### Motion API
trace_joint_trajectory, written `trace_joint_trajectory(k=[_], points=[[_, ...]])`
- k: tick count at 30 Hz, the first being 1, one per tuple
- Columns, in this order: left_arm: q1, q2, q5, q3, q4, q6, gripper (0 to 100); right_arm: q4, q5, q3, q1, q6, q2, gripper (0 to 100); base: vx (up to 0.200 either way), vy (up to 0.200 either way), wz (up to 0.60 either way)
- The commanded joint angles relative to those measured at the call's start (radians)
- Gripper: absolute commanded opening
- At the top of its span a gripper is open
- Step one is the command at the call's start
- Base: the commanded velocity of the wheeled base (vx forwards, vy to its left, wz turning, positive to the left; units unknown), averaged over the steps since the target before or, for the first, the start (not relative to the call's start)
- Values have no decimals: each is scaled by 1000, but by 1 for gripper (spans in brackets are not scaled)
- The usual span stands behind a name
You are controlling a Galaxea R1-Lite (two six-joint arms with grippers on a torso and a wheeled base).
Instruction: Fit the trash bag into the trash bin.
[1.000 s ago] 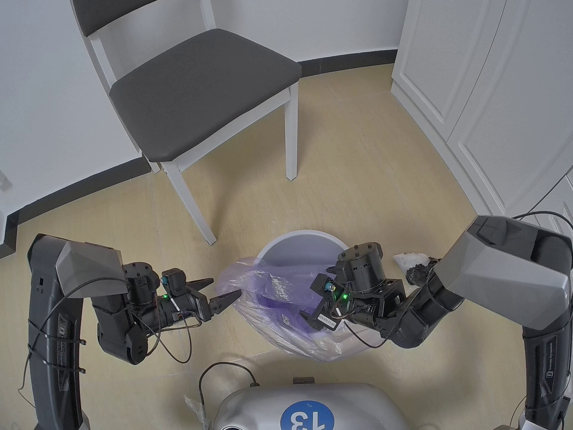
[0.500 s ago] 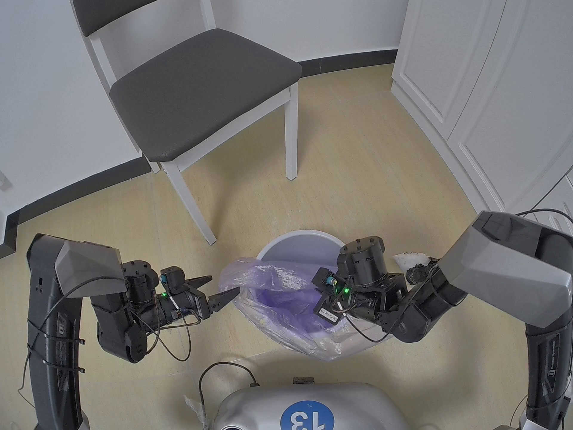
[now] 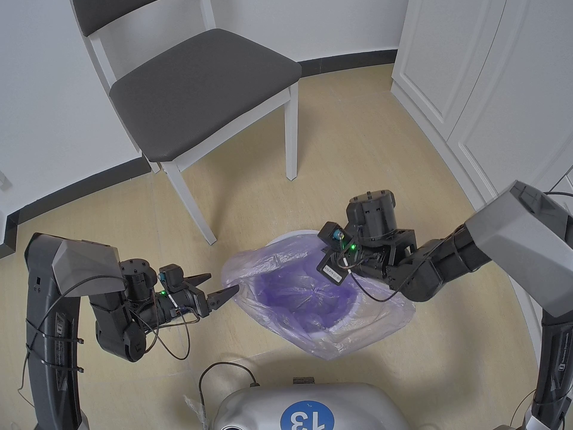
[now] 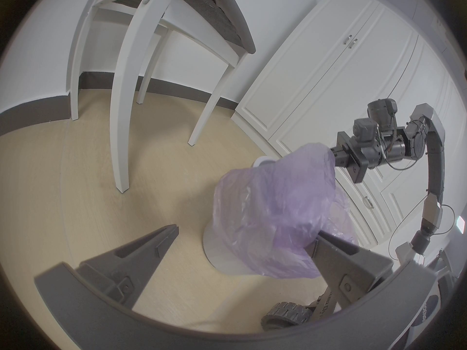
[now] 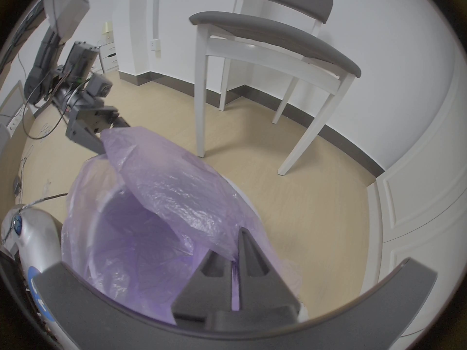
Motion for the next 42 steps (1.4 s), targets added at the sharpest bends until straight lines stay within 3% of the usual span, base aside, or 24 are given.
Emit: trace_joint_trajectory(k=[1,21,32,42], points=[[2,-9,1,2,-18,-1,100,36,2,-96,-30,1,17,0,0,0,0],[4,-23,2,4,-18,-1,100,106,5,-403,-36,11,198,0,0,0,0],[4,-61,2,32,-18,-1,100,88,3,-320,8,22,179,0,0,0,0],[-6,-100,2,56,-18,-1,100,111,3,-414,-29,17,196,0,0,0,0]])
